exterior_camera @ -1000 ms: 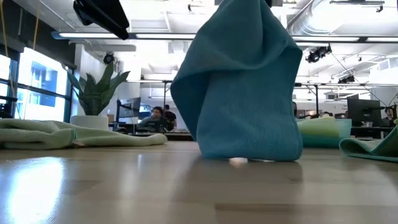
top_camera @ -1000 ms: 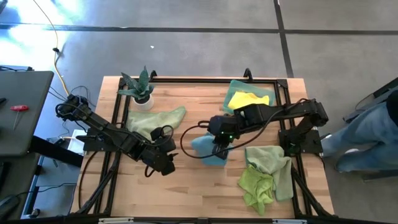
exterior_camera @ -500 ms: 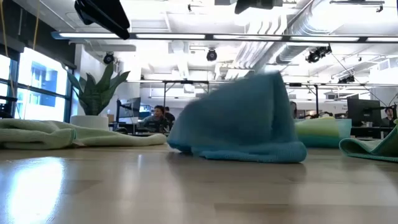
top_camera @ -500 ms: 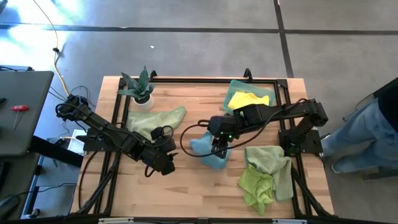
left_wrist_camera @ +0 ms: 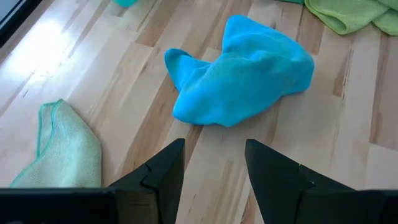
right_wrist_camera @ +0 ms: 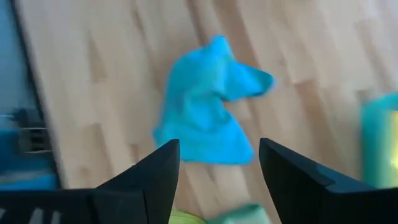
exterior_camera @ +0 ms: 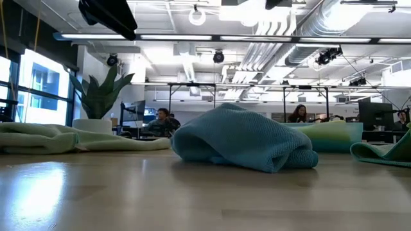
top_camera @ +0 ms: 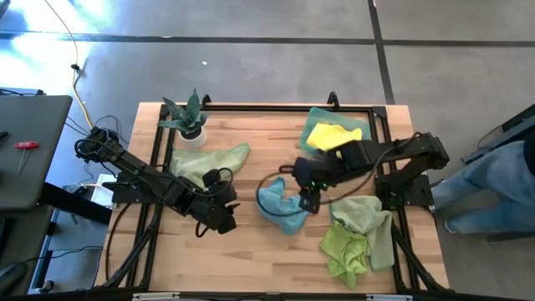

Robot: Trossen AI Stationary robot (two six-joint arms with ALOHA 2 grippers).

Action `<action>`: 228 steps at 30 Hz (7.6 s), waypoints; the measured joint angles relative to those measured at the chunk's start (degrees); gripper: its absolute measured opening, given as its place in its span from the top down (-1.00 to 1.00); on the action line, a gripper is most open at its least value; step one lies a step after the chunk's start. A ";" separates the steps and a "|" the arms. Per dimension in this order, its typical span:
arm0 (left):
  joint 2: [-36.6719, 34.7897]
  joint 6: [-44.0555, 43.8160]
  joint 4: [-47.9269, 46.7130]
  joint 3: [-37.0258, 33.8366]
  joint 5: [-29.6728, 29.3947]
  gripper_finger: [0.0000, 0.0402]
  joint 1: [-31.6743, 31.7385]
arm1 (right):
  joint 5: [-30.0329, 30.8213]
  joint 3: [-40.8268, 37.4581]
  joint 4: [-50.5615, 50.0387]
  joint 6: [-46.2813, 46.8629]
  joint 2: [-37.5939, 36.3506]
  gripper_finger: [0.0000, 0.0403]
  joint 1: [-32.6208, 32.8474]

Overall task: Fold microfiber towels
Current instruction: Fold the blue microfiber cloth

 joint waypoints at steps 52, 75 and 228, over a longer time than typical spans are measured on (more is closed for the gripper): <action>1.29 0.38 13.21 -0.02 -0.23 0.20 7.25 | 10.22 -63.74 70.77 20.49 -24.28 -0.06 11.65; 12.00 8.90 35.43 -0.04 3.00 0.20 3.56 | 6.66 -63.71 60.55 26.58 -11.74 -0.06 0.21; 21.38 94.63 89.09 0.00 -39.81 0.19 4.11 | 39.22 -2.14 86.65 -13.34 -7.80 1.00 -2.65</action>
